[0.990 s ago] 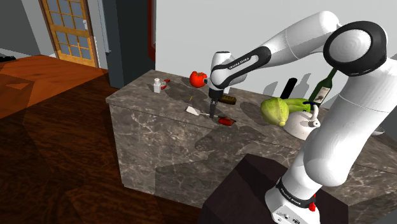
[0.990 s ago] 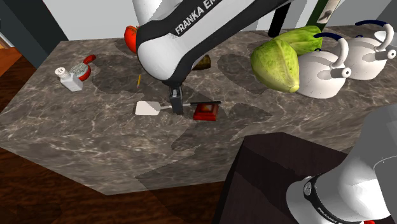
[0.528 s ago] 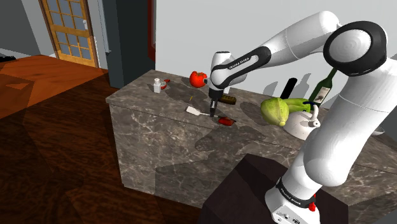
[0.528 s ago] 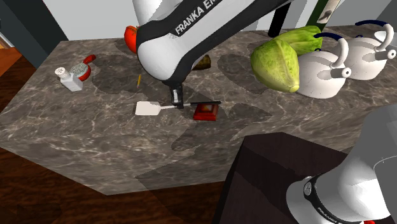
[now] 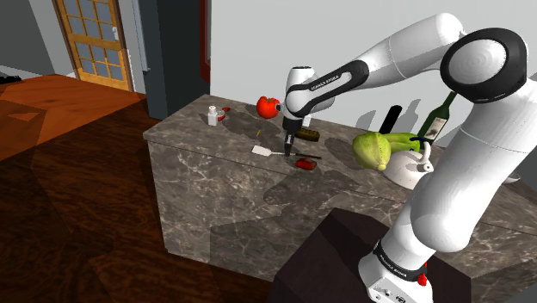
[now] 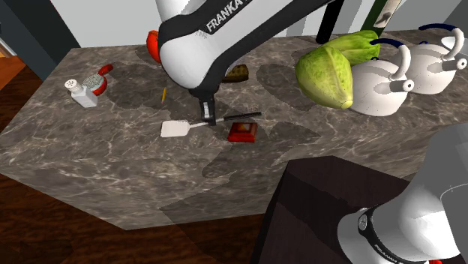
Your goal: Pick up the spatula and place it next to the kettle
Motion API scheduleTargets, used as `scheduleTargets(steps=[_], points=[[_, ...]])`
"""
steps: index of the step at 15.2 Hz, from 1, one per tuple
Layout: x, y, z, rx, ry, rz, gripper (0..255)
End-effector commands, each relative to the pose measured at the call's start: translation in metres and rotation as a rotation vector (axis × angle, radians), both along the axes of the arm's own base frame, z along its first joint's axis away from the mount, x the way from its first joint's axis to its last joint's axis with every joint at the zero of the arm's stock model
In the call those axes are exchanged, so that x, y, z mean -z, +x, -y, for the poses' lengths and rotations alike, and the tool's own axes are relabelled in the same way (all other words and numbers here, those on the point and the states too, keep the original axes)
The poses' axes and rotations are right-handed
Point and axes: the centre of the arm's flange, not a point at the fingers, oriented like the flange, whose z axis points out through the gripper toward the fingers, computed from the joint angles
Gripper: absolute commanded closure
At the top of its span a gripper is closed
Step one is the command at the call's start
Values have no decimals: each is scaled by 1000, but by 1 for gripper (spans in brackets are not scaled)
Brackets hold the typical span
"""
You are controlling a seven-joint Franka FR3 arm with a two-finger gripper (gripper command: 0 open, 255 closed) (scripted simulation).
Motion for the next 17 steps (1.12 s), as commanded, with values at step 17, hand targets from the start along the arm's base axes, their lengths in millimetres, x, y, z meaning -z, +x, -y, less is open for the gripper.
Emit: scheduleTargets(steps=[17], points=[[-96, -1, 0, 0, 0, 0, 255]])
